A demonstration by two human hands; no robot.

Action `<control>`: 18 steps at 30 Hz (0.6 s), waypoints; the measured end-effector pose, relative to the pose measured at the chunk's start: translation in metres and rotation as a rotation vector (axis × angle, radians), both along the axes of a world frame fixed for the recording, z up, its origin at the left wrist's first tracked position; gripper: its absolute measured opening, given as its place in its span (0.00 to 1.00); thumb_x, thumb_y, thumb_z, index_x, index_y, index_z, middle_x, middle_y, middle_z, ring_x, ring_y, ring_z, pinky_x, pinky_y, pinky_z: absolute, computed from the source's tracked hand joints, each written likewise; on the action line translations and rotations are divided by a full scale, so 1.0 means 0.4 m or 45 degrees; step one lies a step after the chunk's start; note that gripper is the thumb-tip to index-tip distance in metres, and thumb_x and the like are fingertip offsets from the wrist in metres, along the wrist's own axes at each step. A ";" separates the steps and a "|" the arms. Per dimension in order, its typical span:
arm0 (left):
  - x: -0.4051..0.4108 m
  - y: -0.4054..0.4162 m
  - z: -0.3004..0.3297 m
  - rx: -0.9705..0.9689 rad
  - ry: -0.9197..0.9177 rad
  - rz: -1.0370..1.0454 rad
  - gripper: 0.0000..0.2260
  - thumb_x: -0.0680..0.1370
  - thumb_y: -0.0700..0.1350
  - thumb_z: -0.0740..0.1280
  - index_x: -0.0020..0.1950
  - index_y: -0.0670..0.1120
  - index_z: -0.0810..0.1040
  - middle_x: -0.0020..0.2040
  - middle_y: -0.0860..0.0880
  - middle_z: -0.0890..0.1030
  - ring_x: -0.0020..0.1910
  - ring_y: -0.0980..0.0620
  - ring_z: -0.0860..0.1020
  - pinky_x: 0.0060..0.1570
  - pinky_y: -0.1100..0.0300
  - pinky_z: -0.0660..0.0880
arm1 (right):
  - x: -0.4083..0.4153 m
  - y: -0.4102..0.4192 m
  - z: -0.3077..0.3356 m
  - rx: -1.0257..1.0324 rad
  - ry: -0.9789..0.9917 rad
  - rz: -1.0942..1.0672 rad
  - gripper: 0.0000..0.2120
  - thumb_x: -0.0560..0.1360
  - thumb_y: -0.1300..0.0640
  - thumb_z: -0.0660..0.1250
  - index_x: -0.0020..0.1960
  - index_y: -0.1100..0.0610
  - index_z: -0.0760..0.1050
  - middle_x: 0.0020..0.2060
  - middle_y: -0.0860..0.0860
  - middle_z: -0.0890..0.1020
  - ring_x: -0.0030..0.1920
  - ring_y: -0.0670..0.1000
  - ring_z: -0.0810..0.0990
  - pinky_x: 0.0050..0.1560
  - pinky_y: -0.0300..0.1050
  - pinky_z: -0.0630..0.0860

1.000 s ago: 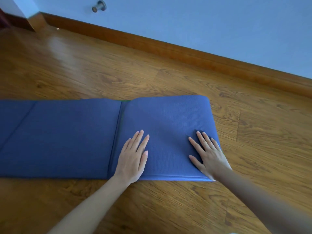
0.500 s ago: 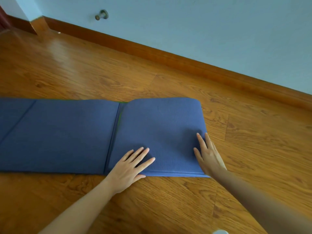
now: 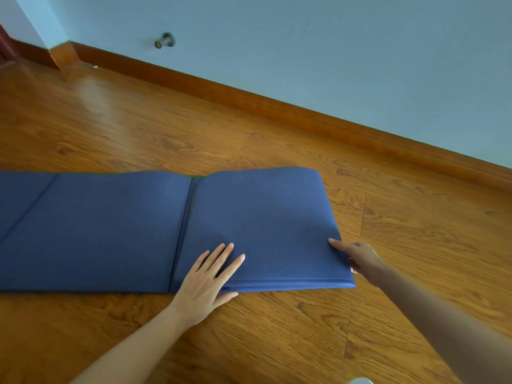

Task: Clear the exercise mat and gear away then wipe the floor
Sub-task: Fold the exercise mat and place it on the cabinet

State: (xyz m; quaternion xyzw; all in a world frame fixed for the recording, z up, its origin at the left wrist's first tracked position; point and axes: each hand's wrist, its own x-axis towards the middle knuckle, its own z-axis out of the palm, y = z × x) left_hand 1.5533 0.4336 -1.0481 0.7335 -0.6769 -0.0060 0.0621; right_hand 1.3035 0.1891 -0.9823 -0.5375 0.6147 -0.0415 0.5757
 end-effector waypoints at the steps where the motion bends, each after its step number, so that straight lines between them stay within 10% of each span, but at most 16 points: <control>1: -0.007 -0.002 0.007 -0.002 0.034 0.033 0.34 0.76 0.65 0.51 0.77 0.51 0.49 0.74 0.46 0.62 0.72 0.46 0.63 0.69 0.52 0.62 | 0.006 0.000 0.010 0.030 -0.074 -0.081 0.19 0.69 0.50 0.73 0.48 0.65 0.78 0.46 0.57 0.82 0.44 0.54 0.80 0.43 0.45 0.76; 10: -0.067 -0.092 0.150 -0.335 0.289 0.065 0.50 0.66 0.59 0.74 0.77 0.47 0.48 0.74 0.45 0.62 0.73 0.50 0.62 0.67 0.55 0.65 | 0.129 0.012 0.200 0.074 -0.446 -0.162 0.19 0.70 0.48 0.70 0.53 0.62 0.78 0.46 0.58 0.83 0.42 0.55 0.81 0.40 0.47 0.75; 18: -0.114 -0.122 0.164 -0.266 0.417 0.236 0.49 0.64 0.43 0.78 0.76 0.44 0.51 0.73 0.44 0.64 0.72 0.47 0.64 0.65 0.48 0.69 | 0.168 0.014 0.301 -0.198 -0.139 0.003 0.16 0.69 0.49 0.72 0.46 0.62 0.80 0.43 0.57 0.84 0.44 0.56 0.82 0.48 0.51 0.79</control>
